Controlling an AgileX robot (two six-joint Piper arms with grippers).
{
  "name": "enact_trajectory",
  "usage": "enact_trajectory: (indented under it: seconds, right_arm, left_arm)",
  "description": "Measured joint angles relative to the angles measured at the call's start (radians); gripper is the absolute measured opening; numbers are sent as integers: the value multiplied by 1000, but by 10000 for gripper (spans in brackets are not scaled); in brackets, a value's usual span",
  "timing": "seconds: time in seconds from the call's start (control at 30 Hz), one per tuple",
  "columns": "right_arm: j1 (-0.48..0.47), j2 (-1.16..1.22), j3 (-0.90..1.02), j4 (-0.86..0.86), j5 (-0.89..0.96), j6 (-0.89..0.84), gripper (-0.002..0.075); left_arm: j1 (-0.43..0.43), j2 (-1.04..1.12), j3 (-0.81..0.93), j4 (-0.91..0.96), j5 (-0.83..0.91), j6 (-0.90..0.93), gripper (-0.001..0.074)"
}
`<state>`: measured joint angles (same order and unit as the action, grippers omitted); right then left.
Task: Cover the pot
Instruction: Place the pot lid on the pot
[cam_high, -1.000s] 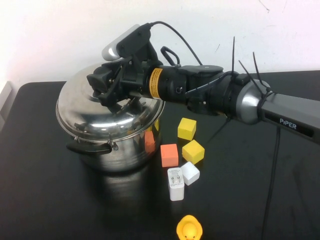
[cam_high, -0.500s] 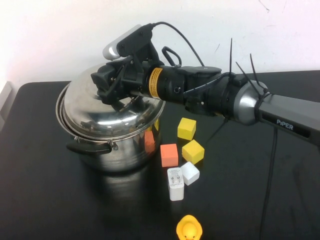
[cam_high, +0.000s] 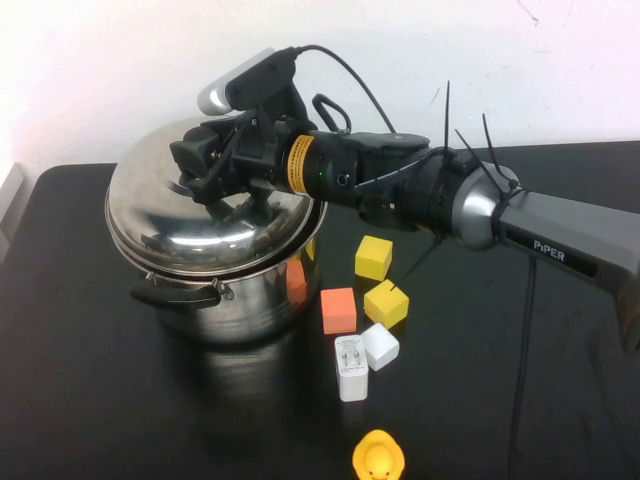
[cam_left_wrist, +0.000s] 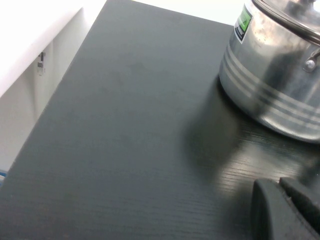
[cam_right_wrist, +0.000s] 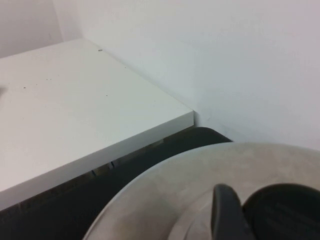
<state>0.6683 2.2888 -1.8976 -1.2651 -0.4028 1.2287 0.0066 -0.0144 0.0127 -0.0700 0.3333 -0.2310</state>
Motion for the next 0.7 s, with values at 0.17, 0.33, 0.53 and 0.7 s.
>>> enact_trajectory:
  seconds: [0.17,0.33,0.53,0.7]
  right_arm:
    - [0,-2,-9,-153,2,151,346]
    - [0,-29,-9,-388,13,347,346]
    - [-2,-31,-9,-468,15,448,346]
    - [-2,-31,-9,-475,15,462,346]
  left_arm:
    - [0,0,0,0,0,0,-1]
    - [0,0,0,0,0,0,-1]
    - [0,0,0,0,0,-2,-1]
    - [0,0,0,0,0,-4,-2]
